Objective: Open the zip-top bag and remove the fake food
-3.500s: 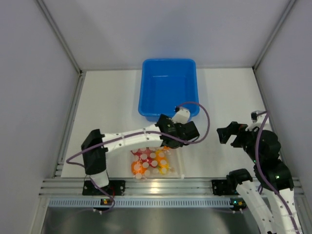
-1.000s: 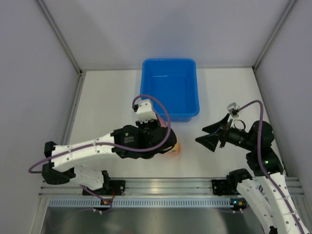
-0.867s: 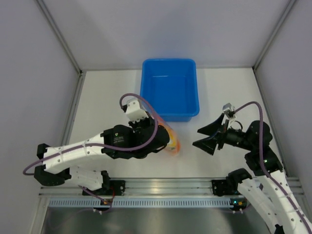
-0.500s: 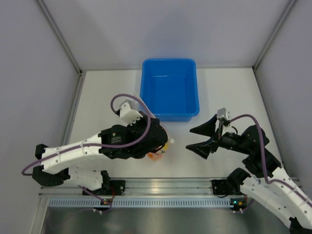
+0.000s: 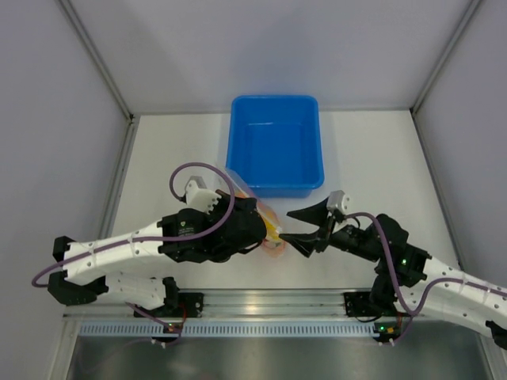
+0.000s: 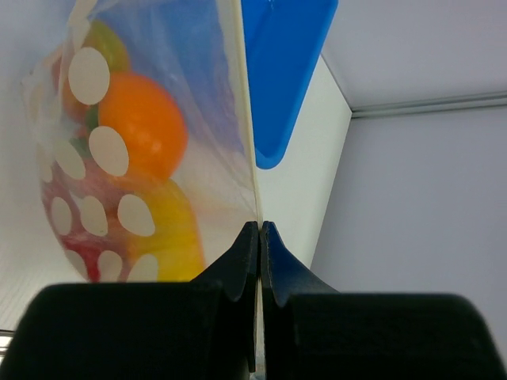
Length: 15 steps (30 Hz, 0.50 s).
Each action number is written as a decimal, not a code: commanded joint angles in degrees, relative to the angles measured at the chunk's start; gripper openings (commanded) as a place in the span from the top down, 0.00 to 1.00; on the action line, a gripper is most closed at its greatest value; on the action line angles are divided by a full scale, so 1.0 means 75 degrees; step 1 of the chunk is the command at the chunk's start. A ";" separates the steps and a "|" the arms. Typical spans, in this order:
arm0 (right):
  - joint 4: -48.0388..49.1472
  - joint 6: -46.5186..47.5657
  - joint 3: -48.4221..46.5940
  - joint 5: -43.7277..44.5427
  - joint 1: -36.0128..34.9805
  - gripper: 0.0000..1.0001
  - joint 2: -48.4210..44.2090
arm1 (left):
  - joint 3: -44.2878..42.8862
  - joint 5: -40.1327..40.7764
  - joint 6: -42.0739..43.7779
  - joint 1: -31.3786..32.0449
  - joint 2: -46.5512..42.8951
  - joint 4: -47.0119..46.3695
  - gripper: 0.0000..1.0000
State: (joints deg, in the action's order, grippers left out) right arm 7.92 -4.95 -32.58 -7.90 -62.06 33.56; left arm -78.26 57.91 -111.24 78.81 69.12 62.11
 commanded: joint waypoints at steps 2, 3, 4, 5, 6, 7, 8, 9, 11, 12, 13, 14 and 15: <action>0.1566 0.0390 0.0288 0.0959 -0.0198 0.42 0.0247 | -0.0194 0.0119 -0.0367 0.0028 -0.0193 -0.0043 1.00; 0.1650 0.0402 0.0324 0.0995 -0.0198 0.45 0.0259 | -0.0194 0.0095 -0.0367 0.0028 -0.0193 -0.0031 1.00; 0.1709 0.0402 0.0336 0.1007 -0.0198 0.47 0.0283 | -0.0183 0.0095 -0.0367 0.0028 -0.0228 -0.0031 1.00; 0.1732 0.0391 0.0324 0.1007 -0.0209 0.48 0.0364 | -0.0159 0.0083 -0.0390 0.0028 -0.0228 -0.0042 1.00; 0.1779 0.0379 0.0313 0.0995 -0.0198 0.52 0.0411 | -0.0136 0.0083 -0.0414 0.0028 -0.0240 -0.0043 1.00; 0.1745 0.0379 0.0289 0.0960 -0.0209 0.53 0.0481 | -0.0055 0.0095 -0.0449 0.0028 -0.0286 -0.0031 1.00; 0.1721 0.0367 0.0231 0.0844 -0.0209 0.53 0.0621 | -0.0031 0.0095 -0.0507 0.0028 -0.0310 -0.0042 1.00; 0.1721 0.0332 0.0219 0.0819 -0.0209 0.53 0.0681 | -0.0007 0.0095 -0.0531 0.0028 -0.0333 -0.0043 1.00; 0.1838 0.0274 0.0312 0.0808 -0.0209 0.54 0.0751 | 0.0016 0.0083 -0.0543 0.0028 -0.0403 -0.0042 1.00; 0.1908 0.0262 0.0359 0.0796 -0.0221 0.59 0.0763 | 0.0028 0.0083 -0.0543 0.0028 -0.0404 -0.0043 1.00; 0.2001 0.0250 0.0383 0.0784 -0.0209 0.63 0.0752 | 0.0028 0.0060 -0.0543 0.0028 -0.0427 -0.0043 1.00; 0.2014 0.0238 0.0394 0.0761 -0.0209 0.69 0.0752 | 0.0040 0.0072 -0.0554 0.0028 -0.0427 -0.0043 1.00; 0.2014 0.0238 0.0383 0.0726 -0.0209 0.79 0.0763 | 0.0052 0.0060 -0.0566 0.0028 -0.0439 -0.0043 1.00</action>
State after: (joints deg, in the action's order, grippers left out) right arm 17.85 -3.22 -29.63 -2.44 -62.52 39.35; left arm -78.19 57.47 -113.19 78.81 67.53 62.13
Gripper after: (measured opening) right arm 0.248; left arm 0.022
